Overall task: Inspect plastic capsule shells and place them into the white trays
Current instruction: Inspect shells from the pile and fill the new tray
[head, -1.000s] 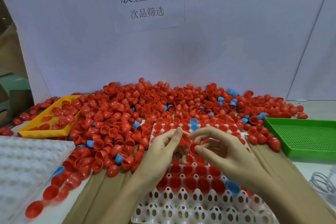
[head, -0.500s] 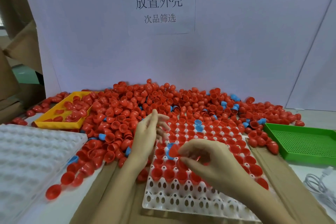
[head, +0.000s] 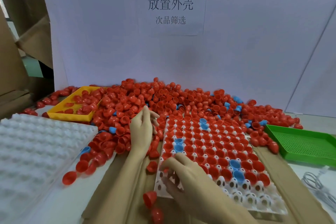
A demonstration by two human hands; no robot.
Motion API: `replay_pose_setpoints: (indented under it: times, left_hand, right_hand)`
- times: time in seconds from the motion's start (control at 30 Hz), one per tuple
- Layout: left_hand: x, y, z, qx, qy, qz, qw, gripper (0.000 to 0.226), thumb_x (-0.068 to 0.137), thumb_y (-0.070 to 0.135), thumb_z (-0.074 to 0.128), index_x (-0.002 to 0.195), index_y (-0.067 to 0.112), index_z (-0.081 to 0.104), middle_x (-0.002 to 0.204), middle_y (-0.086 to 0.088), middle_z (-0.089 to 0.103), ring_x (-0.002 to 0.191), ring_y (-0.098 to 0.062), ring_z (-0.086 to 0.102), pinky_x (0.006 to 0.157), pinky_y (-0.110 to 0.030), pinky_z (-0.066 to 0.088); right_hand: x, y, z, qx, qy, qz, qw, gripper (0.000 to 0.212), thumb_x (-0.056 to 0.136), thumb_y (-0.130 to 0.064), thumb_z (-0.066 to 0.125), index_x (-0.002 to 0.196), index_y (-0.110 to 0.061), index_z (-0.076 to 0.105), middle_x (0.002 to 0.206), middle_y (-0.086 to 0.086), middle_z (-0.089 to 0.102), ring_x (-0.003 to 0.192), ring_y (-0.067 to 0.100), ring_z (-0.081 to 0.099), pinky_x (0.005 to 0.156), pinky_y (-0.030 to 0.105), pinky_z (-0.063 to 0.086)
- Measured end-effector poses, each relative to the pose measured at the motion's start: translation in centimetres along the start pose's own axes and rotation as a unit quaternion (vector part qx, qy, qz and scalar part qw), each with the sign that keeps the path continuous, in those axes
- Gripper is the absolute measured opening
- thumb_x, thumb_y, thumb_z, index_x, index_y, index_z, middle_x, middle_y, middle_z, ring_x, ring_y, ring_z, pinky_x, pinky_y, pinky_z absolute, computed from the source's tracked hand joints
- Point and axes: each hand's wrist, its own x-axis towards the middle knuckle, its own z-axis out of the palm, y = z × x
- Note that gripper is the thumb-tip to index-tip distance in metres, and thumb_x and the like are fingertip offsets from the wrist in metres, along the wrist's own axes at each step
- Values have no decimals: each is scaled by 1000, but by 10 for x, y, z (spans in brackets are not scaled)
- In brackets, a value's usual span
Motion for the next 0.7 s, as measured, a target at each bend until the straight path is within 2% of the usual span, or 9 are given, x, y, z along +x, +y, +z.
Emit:
replay_pose_setpoints:
  times: [0.03,0.1,0.13,0.17,0.23,0.33,0.43,0.53,0.7]
  left_hand:
    - [0,0,0,5,-3,4,1000,52,115,33,38,84,7,70,62,-4,65,46,-16,55,46,-19,43]
    - [1,0,1,12,-8,11,1000,52,115,33,38,84,7,70,62,-5,65,46,-17,55,46,-20,43]
    - [1,-1,2,14,-9,15,1000,52,115,33,38,85,6,71,63,-6,65,47,-18,55,46,-20,44]
    - [1,-1,2,17,-9,19,1000,52,115,33,38,85,6,71,63,-6,66,47,-18,55,46,-21,44]
    - [2,-2,3,24,-12,26,999,52,115,33,38,85,7,72,63,-5,66,48,-19,56,47,-22,44]
    - [2,-5,4,33,-17,27,999,52,115,33,39,85,8,72,63,-5,66,49,-21,56,47,-24,44]
    - [2,-6,3,40,-15,26,999,52,115,33,38,84,9,72,63,-4,66,50,-20,56,48,-24,44]
    - [1,-5,4,45,-21,26,998,53,115,34,38,84,8,72,63,-4,66,49,-20,56,48,-24,43]
    - [0,-5,4,47,-24,30,998,53,115,34,38,85,7,72,65,-7,66,50,-21,55,48,-24,44]
  right_hand:
    - [-4,-1,2,21,12,-20,999,34,105,-49,56,137,-40,51,124,-21,44,106,0,53,94,19,49]
    - [-13,-3,9,23,-20,-72,997,50,102,-69,45,148,-50,38,132,-19,41,113,-2,47,100,16,44]
    - [-16,-4,13,-18,-40,-107,993,51,104,-68,41,152,-53,34,136,-16,41,115,-2,44,102,16,42]
    - [-18,-6,19,-73,-40,-143,986,45,108,-60,40,152,-53,36,138,-14,44,115,-1,45,102,16,41]
    - [-18,-3,27,-136,-32,-191,972,33,111,-43,43,141,-48,54,134,-11,54,110,3,51,97,16,44]
    - [-8,0,29,-91,-39,-207,973,23,106,-38,55,120,-33,73,129,-5,61,112,7,53,98,19,46]
    - [0,6,29,-48,-65,-202,976,21,104,-30,60,115,-20,75,133,0,59,124,14,51,105,26,46]
    - [2,8,29,-51,-71,-195,977,21,105,-29,60,120,-20,73,135,-4,52,122,15,48,104,29,46]
    - [-2,10,30,-44,-59,-197,978,19,106,-30,61,120,-22,71,131,-6,51,120,10,44,98,22,44]
